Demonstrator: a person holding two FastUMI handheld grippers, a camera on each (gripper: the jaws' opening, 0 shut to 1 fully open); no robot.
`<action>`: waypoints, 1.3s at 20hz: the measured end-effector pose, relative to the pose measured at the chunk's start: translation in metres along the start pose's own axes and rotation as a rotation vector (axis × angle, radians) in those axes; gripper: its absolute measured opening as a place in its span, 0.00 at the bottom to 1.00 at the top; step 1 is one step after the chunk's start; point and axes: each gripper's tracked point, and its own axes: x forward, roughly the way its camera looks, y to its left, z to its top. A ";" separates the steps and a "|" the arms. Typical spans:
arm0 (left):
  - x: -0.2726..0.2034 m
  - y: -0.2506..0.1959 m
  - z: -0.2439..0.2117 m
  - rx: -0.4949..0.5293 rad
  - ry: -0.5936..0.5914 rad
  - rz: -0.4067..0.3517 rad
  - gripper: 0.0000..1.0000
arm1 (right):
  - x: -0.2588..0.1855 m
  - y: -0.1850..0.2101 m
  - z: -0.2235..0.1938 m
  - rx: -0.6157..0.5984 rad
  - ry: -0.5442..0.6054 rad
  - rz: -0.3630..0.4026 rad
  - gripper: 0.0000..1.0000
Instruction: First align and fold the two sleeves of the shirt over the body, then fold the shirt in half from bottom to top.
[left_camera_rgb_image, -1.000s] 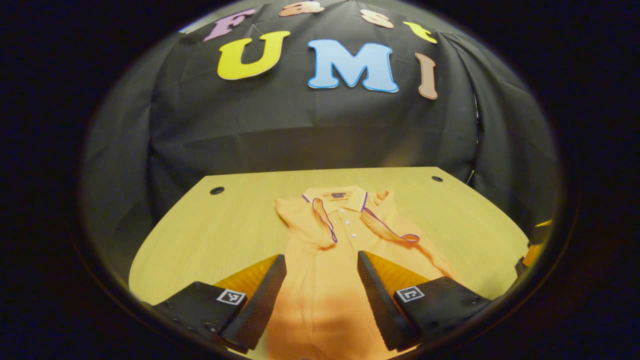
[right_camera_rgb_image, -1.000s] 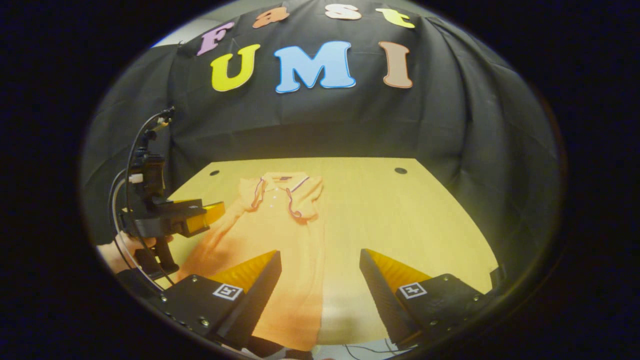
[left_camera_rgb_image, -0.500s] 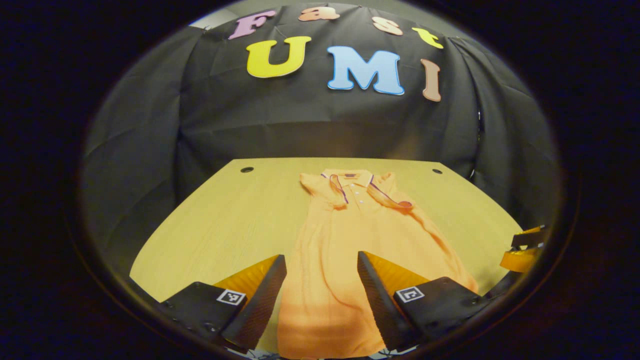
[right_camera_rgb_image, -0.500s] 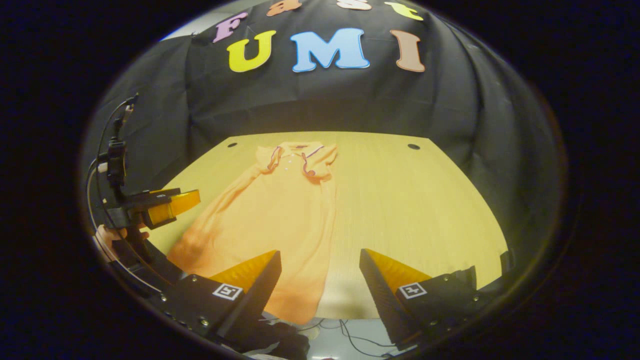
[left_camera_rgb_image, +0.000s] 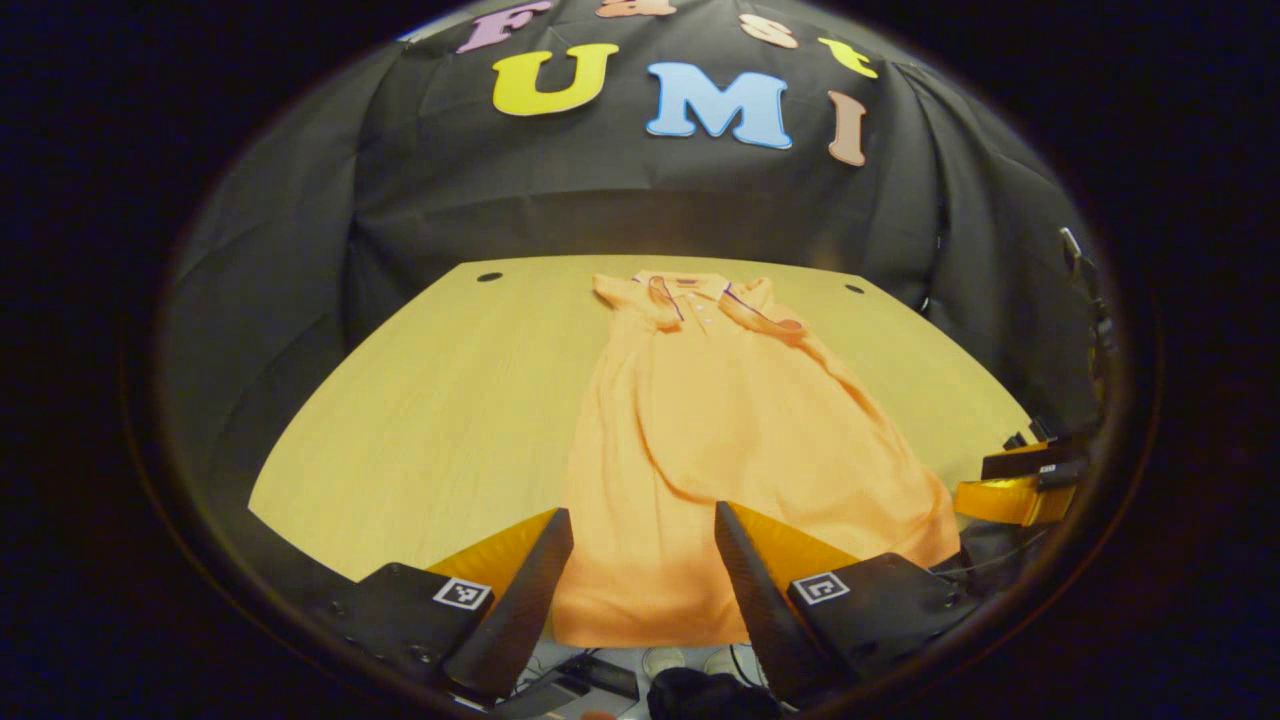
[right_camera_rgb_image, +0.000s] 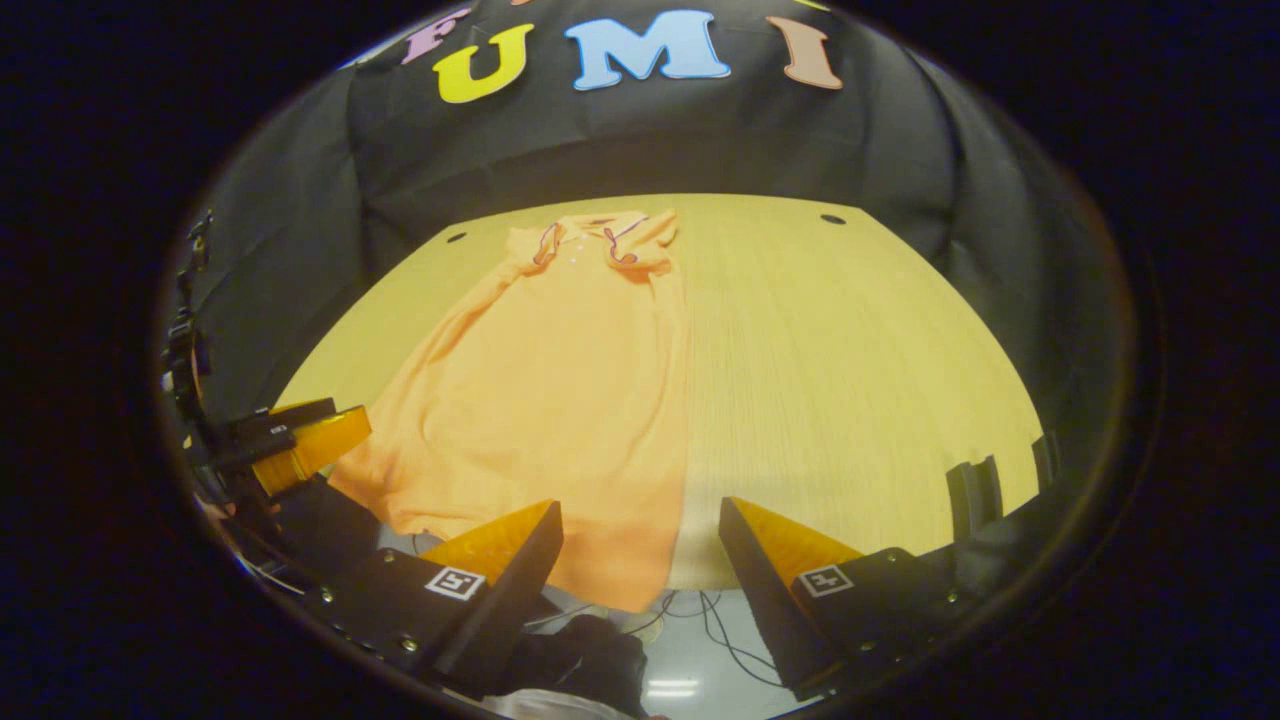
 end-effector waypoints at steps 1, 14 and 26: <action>-0.003 0.002 -0.007 0.011 0.010 -0.001 0.94 | 0.002 0.000 -0.004 0.003 0.022 -0.001 0.98; -0.009 0.008 -0.062 0.025 0.126 -0.021 0.94 | 0.017 0.010 -0.034 -0.060 0.156 -0.045 0.97; 0.001 -0.011 -0.062 0.094 0.112 -0.033 0.71 | 0.022 0.015 -0.034 -0.117 0.136 -0.031 0.49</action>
